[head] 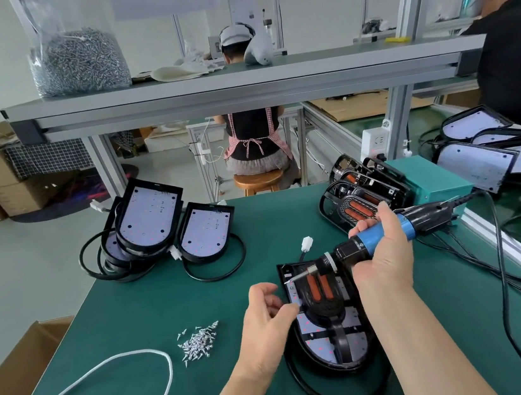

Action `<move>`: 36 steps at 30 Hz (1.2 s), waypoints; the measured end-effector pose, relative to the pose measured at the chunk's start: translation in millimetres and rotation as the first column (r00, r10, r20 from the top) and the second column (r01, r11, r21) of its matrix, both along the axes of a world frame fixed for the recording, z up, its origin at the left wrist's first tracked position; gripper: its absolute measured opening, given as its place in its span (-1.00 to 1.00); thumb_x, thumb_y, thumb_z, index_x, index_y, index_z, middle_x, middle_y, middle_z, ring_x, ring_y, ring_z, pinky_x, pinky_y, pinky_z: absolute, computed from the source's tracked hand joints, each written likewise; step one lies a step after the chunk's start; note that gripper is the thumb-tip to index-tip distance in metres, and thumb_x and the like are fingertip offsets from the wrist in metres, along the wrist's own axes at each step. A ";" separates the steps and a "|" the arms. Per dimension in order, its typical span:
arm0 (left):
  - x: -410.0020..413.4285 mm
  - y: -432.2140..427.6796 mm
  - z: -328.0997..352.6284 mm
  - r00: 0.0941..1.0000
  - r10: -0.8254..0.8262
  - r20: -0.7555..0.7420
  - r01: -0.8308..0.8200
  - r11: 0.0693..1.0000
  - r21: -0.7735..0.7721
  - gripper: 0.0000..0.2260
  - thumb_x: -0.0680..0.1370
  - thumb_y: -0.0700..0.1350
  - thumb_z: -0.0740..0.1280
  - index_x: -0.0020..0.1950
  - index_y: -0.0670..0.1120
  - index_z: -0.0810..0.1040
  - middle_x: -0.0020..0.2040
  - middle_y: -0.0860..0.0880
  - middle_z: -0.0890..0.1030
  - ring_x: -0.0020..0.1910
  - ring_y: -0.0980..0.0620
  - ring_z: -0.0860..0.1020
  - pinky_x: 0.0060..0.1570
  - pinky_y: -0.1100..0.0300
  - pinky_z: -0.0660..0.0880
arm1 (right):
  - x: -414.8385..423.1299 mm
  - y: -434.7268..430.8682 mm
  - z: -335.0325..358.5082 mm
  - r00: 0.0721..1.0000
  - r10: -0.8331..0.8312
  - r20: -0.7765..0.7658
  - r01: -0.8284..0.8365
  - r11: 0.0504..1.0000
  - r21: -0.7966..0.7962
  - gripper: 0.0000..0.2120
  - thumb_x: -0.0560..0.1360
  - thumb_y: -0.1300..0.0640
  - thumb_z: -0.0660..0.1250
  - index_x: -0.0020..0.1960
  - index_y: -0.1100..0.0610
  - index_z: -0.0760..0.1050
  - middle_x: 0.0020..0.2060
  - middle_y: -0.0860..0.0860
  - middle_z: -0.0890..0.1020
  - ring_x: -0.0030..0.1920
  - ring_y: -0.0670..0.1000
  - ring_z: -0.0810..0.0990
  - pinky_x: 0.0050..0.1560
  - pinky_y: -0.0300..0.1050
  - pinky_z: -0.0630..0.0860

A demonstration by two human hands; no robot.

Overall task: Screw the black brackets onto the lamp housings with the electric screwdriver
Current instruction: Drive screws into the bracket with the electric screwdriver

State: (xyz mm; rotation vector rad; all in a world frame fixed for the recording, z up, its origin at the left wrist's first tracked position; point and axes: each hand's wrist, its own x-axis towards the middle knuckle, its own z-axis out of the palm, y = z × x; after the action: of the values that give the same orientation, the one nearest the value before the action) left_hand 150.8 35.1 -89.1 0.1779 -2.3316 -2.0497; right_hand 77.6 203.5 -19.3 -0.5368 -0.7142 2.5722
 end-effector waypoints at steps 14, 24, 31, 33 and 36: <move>-33.4 25.7 12.7 0.961 0.137 0.240 0.015 0.843 -0.538 -0.39 0.32 0.42 0.40 0.03 -0.08 0.48 -0.04 0.02 0.63 -0.04 -0.03 0.61 -0.01 0.06 0.56 | -34.3 2.8 31.2 0.987 -0.040 -0.157 0.086 0.950 0.300 -0.78 0.48 0.21 0.48 -0.04 0.17 0.42 -0.41 0.03 0.50 -0.46 0.00 0.47 -0.37 -0.13 0.49; -37.6 25.7 9.4 0.957 0.123 0.264 0.047 0.828 -0.558 -0.41 0.32 0.44 0.36 -0.05 -0.06 0.43 -0.18 0.05 0.59 -0.19 0.01 0.57 -0.26 0.14 0.42 | -54.2 -29.9 25.9 0.976 0.145 -0.165 -0.042 0.860 0.508 -0.77 0.50 0.19 0.48 -0.09 0.15 0.40 -0.45 0.02 0.52 -0.49 0.02 0.50 -0.39 -0.13 0.51; -38.9 25.9 7.9 0.958 0.125 0.260 0.051 0.815 -0.578 -0.40 0.32 0.46 0.35 -0.03 -0.05 0.44 -0.16 0.05 0.61 -0.17 0.04 0.59 -0.23 0.14 0.46 | -55.2 -36.9 26.3 0.970 0.178 -0.164 -0.066 0.845 0.530 -0.79 0.52 0.22 0.47 -0.05 0.18 0.42 -0.43 0.01 0.53 -0.48 0.01 0.51 -0.38 -0.15 0.53; -38.7 25.8 8.1 0.958 0.119 0.262 0.054 0.819 -0.571 -0.41 0.32 0.46 0.35 -0.03 -0.05 0.44 -0.16 0.05 0.61 -0.17 0.04 0.60 -0.24 0.14 0.46 | -55.2 -39.0 28.0 0.965 0.197 -0.172 -0.073 0.834 0.547 -0.80 0.52 0.22 0.47 -0.04 0.19 0.43 -0.42 0.02 0.53 -0.48 0.01 0.51 -0.38 -0.15 0.53; -38.6 25.8 8.7 0.958 0.112 0.265 0.060 0.823 -0.565 -0.41 0.33 0.45 0.35 -0.04 -0.05 0.42 -0.17 0.04 0.60 -0.21 0.03 0.57 -0.27 0.15 0.43 | -55.6 -42.2 30.4 0.955 0.237 -0.177 -0.092 0.807 0.584 -0.79 0.51 0.21 0.48 -0.09 0.15 0.43 -0.42 0.02 0.54 -0.47 0.01 0.52 -0.37 -0.14 0.53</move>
State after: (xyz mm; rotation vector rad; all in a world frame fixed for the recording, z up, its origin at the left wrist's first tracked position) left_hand 112.2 60.8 -80.4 0.5091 -2.9722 -1.2821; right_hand 22.0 161.3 11.1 0.0416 -1.4204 2.3319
